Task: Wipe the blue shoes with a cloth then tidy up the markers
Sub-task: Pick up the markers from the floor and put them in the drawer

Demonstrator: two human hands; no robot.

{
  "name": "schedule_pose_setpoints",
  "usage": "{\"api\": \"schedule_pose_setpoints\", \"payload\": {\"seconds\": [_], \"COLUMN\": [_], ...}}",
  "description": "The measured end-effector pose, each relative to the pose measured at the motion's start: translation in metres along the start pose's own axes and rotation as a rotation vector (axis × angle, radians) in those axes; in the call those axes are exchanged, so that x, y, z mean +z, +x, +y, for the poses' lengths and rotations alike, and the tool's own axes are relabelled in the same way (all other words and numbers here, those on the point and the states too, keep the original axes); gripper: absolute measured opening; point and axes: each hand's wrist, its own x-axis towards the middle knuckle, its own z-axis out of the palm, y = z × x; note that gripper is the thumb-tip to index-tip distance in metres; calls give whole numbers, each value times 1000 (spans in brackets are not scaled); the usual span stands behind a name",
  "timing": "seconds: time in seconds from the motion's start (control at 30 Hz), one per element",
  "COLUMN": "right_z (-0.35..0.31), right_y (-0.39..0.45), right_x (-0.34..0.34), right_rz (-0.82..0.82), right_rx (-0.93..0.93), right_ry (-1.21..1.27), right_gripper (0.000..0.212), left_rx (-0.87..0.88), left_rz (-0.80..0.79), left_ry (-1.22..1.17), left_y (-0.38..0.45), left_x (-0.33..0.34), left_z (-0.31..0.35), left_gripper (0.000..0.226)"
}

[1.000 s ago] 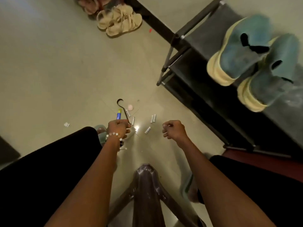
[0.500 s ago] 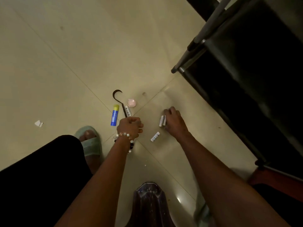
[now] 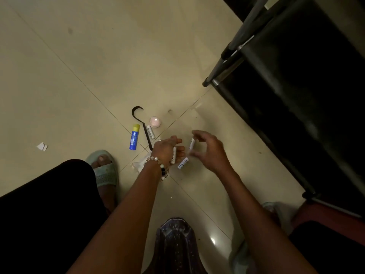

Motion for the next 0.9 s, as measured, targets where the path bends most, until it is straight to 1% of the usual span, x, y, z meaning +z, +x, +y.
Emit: {"api": "schedule_pose_setpoints", "payload": {"seconds": [0.03,0.07,0.1,0.2,0.27,0.3,0.33,0.37,0.43,0.5,0.57,0.6,0.63,0.7,0.73,0.77,0.83,0.87,0.9], "right_z": [4,8,9,16,18,18,18,17,8,-11,-23,-24,-24,-11,-3,3,9,12,12], "right_y": [8,16,22,37,41,43,46,46,38,18,-4,-12,-18,-19,-16,-13,-7,-5,-3], "right_x": [3,9,16,43,53,54,52,48,38,26,19,19,19,27,33,41,60,70,78], "right_rz": [85,131,132,53,71,103,126,136,106,-20,-175,-181,-108,178,275,290,175,113,83], "right_rx": [74,142,180,220,214,225,256,293,348,316,241,229,238,346,412,467,523,522,505], "right_ry": [48,23,-39,-229,-311,-302,-256,-153,157,428,476,460,448,416,372,299,124,52,-11], "right_gripper": [45,36,33,38,33,29,26,24,24,26,28,27,23,15,13,12,19,27,32], "left_rx": [-26,-54,-72,-84,-99,-99,-90,-72,-28,-6,-33,-55,-77,-116,-126,-130,-126,-120,-110], "left_rz": [21,42,66,103,63,57,69,96,129,126,127,111,86,74,99,131,182,197,209], "left_ry": [-78,-162,-218,-225,-222,-201,-163,-127,-104,-108,-111,-123,-143,-190,-196,-192,-177,-168,-160], "left_y": [1,2,4,13,16,16,17,17,15,10,4,2,1,-1,-1,0,0,0,2], "left_x": [-2,-5,-9,-20,-25,-26,-25,-24,-19,-13,-8,-6,-5,-6,-8,-12,-20,-24,-28], "left_z": [-1,-1,-3,-11,-14,-15,-15,-16,-18,-18,-20,-21,-23,-26,-27,-29,-30,-31,-33], "left_gripper": [28,25,24,30,35,37,39,40,44,48,53,54,54,48,46,43,38,37,37]}}
